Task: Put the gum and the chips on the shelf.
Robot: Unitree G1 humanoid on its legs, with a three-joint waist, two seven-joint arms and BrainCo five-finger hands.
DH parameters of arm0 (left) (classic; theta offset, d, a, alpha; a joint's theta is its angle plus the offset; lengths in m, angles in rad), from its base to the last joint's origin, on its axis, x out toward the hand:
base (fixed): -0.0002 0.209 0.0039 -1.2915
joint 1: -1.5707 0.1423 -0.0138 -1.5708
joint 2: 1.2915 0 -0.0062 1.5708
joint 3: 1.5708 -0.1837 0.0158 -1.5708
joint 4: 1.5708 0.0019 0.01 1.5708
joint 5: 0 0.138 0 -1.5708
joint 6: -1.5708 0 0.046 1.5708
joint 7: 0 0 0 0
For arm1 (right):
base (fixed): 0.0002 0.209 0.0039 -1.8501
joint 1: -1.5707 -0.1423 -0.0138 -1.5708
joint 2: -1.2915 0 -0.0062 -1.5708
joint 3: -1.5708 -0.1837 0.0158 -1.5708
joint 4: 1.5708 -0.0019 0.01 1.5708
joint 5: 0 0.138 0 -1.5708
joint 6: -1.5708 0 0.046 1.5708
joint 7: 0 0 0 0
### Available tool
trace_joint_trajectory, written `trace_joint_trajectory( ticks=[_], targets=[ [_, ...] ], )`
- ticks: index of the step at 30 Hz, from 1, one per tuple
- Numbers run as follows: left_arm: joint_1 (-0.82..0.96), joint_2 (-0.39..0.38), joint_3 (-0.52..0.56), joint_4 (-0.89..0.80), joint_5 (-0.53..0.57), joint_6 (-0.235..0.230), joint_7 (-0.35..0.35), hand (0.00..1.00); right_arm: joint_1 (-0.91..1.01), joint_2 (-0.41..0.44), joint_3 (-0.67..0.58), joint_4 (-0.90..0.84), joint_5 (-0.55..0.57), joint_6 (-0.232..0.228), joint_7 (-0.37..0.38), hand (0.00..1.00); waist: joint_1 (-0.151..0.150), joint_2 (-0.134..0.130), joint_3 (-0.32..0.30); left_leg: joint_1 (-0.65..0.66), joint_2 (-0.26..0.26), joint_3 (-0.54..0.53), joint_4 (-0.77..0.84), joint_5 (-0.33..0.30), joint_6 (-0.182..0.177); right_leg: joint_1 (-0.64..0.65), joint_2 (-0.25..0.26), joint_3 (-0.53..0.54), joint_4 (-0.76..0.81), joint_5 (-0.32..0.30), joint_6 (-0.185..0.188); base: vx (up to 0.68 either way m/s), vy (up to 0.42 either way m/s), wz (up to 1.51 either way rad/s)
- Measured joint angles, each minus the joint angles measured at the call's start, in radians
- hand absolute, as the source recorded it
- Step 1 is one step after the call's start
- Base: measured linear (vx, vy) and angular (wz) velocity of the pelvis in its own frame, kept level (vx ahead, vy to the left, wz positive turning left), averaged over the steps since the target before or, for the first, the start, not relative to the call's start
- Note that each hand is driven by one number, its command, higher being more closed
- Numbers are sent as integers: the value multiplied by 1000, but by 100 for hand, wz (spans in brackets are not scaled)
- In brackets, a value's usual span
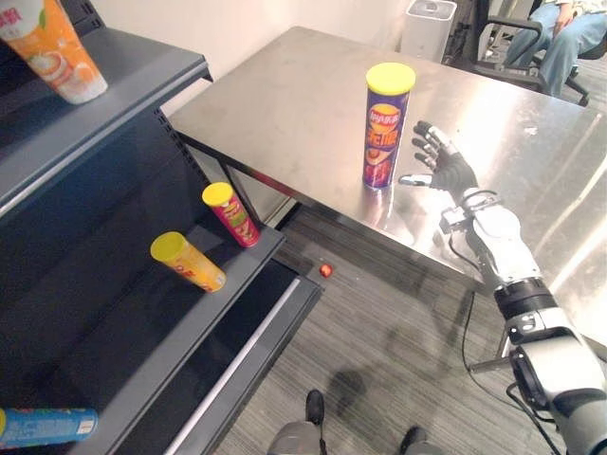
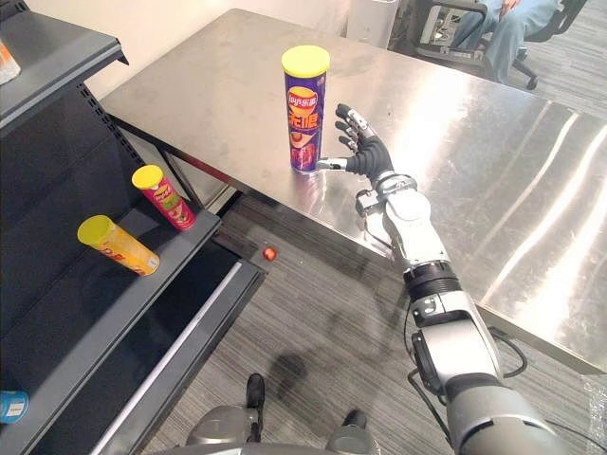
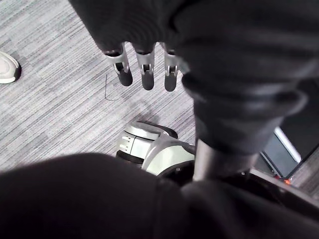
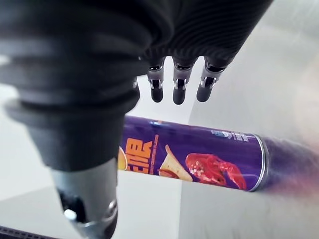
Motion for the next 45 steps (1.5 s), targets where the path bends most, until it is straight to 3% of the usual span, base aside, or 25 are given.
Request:
trace_joint_trajectory(
  ticks=[15,27,45],
  targets=[
    [0,3,-12,-1,0,0,2,0,7,-35,-46,34,0,-18,-37,0,-8,-1,-1,3,-1,5,2,3,0,-7,-6,10,15,0,0,0,0,0],
    [-5,2,-8,12,-39,17,26,0,250,-21,-190,-38,-14,6,-51,0,-14,-5,-6,1,0,2,-3,3,0,-7,-3,11,14,0,0,0,0,1],
    [1,10,-7,14,-39,24,6,0,259,-21,-190,-56,-52,-9,-114,0,-4,-18,-35,1,0,-1,-3,3,0,-5,-2,10,15,0,-1,0,0,0]
  ],
)
